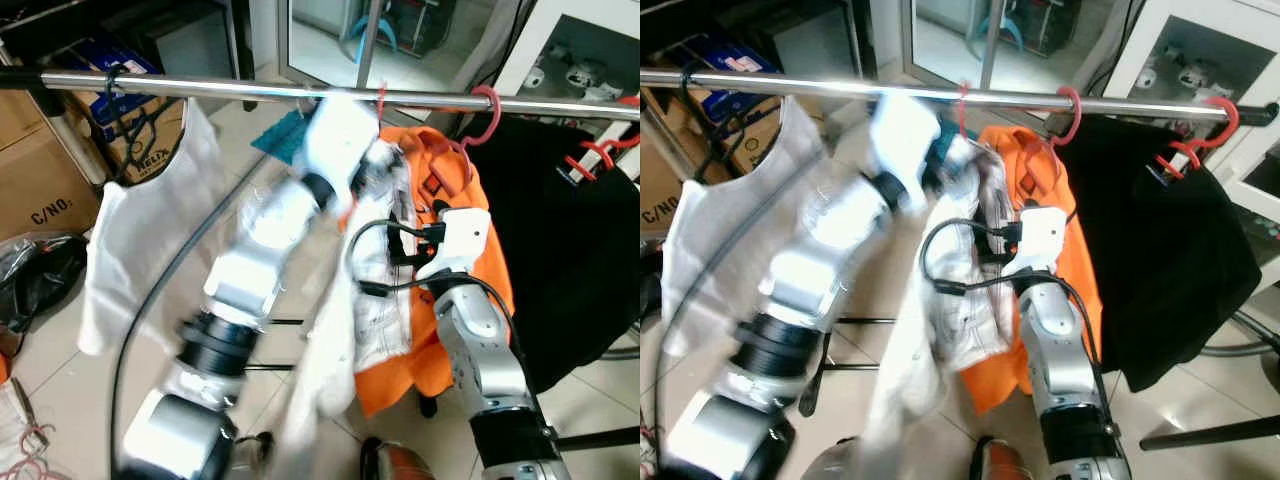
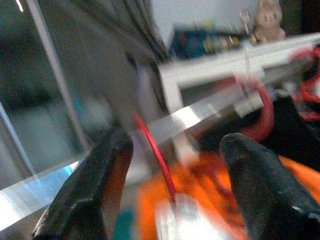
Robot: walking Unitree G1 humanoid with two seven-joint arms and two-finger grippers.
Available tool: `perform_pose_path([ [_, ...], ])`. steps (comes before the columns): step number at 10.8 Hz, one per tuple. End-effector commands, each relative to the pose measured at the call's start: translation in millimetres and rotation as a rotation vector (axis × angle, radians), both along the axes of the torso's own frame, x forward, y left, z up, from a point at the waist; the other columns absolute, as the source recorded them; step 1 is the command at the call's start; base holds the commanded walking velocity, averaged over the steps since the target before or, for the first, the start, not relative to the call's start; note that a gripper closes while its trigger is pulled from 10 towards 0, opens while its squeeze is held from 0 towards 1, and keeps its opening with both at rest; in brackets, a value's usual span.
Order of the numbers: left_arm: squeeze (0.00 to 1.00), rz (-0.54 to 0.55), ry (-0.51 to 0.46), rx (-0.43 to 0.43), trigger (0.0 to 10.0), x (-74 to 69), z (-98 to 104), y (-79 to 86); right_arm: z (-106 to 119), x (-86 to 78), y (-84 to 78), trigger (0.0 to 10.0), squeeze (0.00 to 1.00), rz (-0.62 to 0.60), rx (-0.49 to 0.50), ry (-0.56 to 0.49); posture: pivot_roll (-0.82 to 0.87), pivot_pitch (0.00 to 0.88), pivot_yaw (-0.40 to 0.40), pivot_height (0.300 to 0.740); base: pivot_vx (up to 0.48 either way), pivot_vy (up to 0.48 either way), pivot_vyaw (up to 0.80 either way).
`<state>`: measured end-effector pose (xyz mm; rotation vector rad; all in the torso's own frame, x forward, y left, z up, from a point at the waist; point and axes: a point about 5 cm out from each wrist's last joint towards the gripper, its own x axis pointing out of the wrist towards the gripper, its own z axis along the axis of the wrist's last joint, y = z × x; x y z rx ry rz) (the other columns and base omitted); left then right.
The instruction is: Hang hanger
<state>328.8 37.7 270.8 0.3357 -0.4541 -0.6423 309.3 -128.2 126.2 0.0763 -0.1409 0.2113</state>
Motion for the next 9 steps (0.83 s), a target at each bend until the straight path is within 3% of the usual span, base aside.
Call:
perform_pose_path([
  [1, 0.00, -0.007, -0.094, 0.018, 0.0, -6.1, 13, -6.6, -3, 0.6, -0.3, 10.0, 0.00, -0.001, -0.005, 0.017, -0.13, 0.128, -0.039, 0.740, 0.000, 0.000, 0.00],
  [2, 0.00, 0.051, -0.179, 0.065, 0.0, -1.3, 25, -1.6, -4, 0.7, 0.4, 10.0, 0.00, 0.000, -0.004, 0.018, -0.13, 0.131, -0.040, 0.740, 0.000, 0.000, 0.00],
  [4, 0.00, 0.063, -0.198, 0.079, 0.0, 2.6, 29, 1.7, -4, 0.5, 0.1, 10.0, 0.00, 0.000, -0.003, 0.020, -0.13, 0.135, -0.036, 0.740, 0.000, 0.000, 0.00],
  [5, 0.00, -0.003, -0.035, 0.038, 0.0, 4.0, 14, -1.8, -5, -0.4, -0.5, 10.0, 0.00, -0.004, -0.003, 0.021, -0.13, 0.136, -0.035, 0.740, 0.000, 0.000, 0.00],
  [7, 0.00, -0.025, 0.020, 0.027, 10.0, -1.5, 1, -11.7, -5, -1.0, -1.2, 10.0, 0.00, -0.006, -0.005, 0.022, -0.13, 0.141, -0.039, 0.740, 0.000, 0.000, 0.00],
  [8, 0.65, -0.041, 0.072, -0.018, 10.0, -7.4, -9, -16.7, -5, -0.6, -0.9, 10.0, 0.00, -0.005, -0.006, 0.022, -0.13, 0.142, -0.039, 0.740, 0.000, 0.000, 0.00],
  [9, 1.00, -0.056, 0.119, -0.081, 10.0, -19.4, -19, -13.7, -4, 0.4, -3.0, 10.0, 0.00, -0.011, -0.006, 0.018, -0.13, 0.144, -0.041, 0.740, 0.000, 0.000, 0.00],
])
